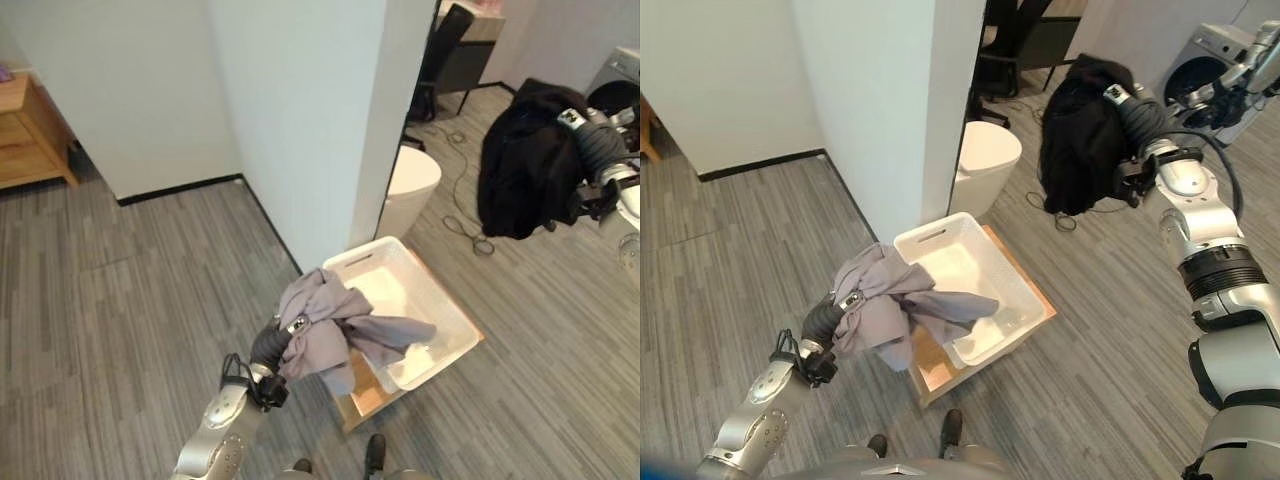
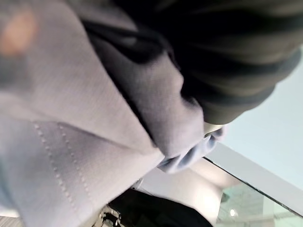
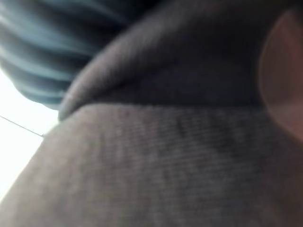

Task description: Pick up bed clothes into laundry basket.

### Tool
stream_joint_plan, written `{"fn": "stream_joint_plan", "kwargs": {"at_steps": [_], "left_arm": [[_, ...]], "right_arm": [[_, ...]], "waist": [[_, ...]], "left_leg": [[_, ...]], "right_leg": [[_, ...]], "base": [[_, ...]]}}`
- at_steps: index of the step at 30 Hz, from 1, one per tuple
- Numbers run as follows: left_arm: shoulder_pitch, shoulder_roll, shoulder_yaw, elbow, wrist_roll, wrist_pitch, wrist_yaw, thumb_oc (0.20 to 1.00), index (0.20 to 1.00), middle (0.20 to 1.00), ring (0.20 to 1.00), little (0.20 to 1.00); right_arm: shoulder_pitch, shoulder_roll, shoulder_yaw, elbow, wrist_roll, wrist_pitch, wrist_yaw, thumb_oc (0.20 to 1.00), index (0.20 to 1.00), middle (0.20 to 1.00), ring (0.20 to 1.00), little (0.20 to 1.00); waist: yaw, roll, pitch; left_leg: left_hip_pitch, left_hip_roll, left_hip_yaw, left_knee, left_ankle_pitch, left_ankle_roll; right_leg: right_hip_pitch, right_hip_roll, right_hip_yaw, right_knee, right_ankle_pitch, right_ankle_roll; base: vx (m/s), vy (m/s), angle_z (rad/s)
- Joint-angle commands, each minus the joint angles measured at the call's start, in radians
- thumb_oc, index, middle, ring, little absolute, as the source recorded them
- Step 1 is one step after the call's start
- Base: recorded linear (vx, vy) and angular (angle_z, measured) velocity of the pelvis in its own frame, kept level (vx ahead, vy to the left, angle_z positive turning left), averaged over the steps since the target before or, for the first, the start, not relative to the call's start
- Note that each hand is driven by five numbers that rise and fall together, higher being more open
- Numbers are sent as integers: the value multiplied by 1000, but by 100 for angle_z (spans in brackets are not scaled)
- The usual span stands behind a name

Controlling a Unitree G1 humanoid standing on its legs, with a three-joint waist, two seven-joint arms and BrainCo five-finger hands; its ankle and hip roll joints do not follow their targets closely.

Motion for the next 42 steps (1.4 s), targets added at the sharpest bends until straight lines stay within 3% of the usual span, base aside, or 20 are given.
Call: {"fn": "stream_joint_plan", "kwargs": {"at_steps": [1,12,18,22,25,30,36,42], "left_arm": [[-50,24,-19,-126,-63,-56,-14,200,200,200,200,200],[-36,46,-21,-150,-45,-46,-3,200,200,200,200,200],[-45,60,-7,-151,-42,-58,-2,200,200,200,200,200],[-77,66,-22,-134,-11,-59,1,200,200,200,200,200],[-95,67,-27,-125,7,-58,5,200,200,200,200,200],[-72,57,-4,-122,12,-46,13,200,200,200,200,200],[-31,66,27,-131,26,-31,11,200,200,200,200,200],[-46,64,26,-132,24,-23,37,200,200,200,200,200]], "right_arm": [[-143,-54,-6,-25,79,-56,1,200,200,200,200,200],[61,-28,-125,-191,207,-55,35,200,200,200,200,200],[141,-156,-118,-332,172,-51,99,200,200,200,200,200],[165,-177,-113,-314,161,-39,99,200,200,200,200,200],[220,-132,-140,-263,154,-30,81,200,200,200,200,200],[325,-51,-178,-202,102,9,68,200,200,200,200,200],[429,-33,-169,-182,-89,57,76,200,200,200,200,200],[302,197,-98,134,-248,96,-16,200,200,200,200,200]], "waist": [[3,31,11],[11,24,37],[43,-43,81],[62,-74,98],[76,-92,107],[86,-92,116],[88,-84,133],[137,-44,175]], "left_leg": [[-28,58,52,-49,79,-20],[-46,52,31,-50,84,-20],[-106,59,-6,-34,95,-25],[-122,61,-22,-30,99,-29],[-121,59,-27,-39,103,-29],[-118,54,-23,-45,104,-26],[-125,45,-33,-45,104,-19],[-162,27,-52,-36,113,-12]], "right_leg": [[74,11,-8,14,-111,35],[67,12,-20,20,-119,31],[31,16,-53,20,-107,34],[21,18,-71,20,-101,35],[25,22,-77,18,-103,35],[28,19,-76,18,-106,34],[24,13,-84,19,-105,37],[0,5,-94,18,-95,36]], "base": [[8,-2,4],[-16,7,3],[-96,-60,10],[-53,-39,15],[-23,10,4],[-18,26,5],[-11,5,2],[-48,12,5]]}}
